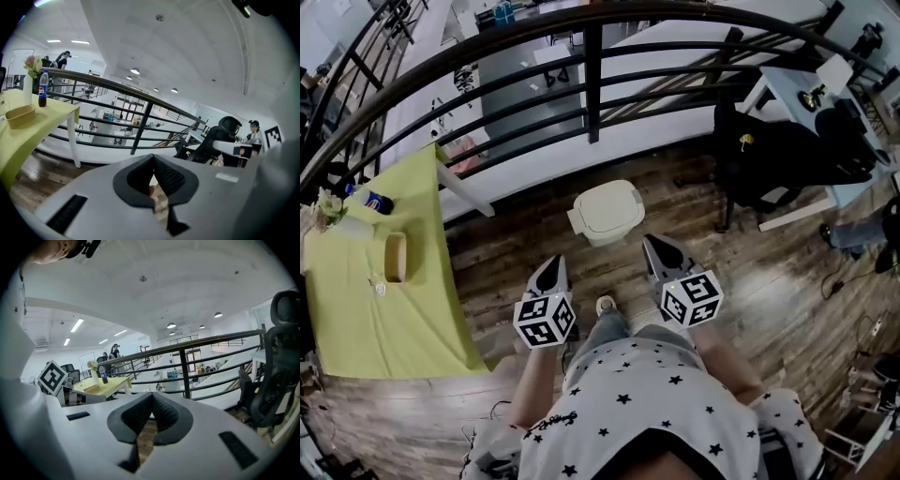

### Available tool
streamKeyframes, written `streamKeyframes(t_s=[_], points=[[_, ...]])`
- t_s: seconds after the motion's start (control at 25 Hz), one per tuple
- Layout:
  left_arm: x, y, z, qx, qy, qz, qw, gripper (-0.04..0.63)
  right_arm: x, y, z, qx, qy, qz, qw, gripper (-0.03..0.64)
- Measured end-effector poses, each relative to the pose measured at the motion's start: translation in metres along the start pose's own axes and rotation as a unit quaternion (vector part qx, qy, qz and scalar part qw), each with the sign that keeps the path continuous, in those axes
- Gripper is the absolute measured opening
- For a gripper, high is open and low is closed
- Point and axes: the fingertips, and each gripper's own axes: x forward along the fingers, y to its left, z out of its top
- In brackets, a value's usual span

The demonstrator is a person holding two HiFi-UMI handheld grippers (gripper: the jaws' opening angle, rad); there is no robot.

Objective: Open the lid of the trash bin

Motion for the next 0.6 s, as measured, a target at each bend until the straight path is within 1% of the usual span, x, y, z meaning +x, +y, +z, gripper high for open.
streamKeyframes(t_s=[0.4, 0.6], points=[[0.026, 0.035, -0.019, -0.015, 0.019, 0.013, 0.9996, 0.011, 0.026, -0.021, -0.022, 0.004, 0.031, -0.023, 0.999, -0.006], [0.034, 0.048, -0.034, -0.025, 0.027, 0.028, 0.9989, 0.011, 0.049, -0.032, -0.037, 0.002, 0.048, -0.018, 0.999, -0.006]])
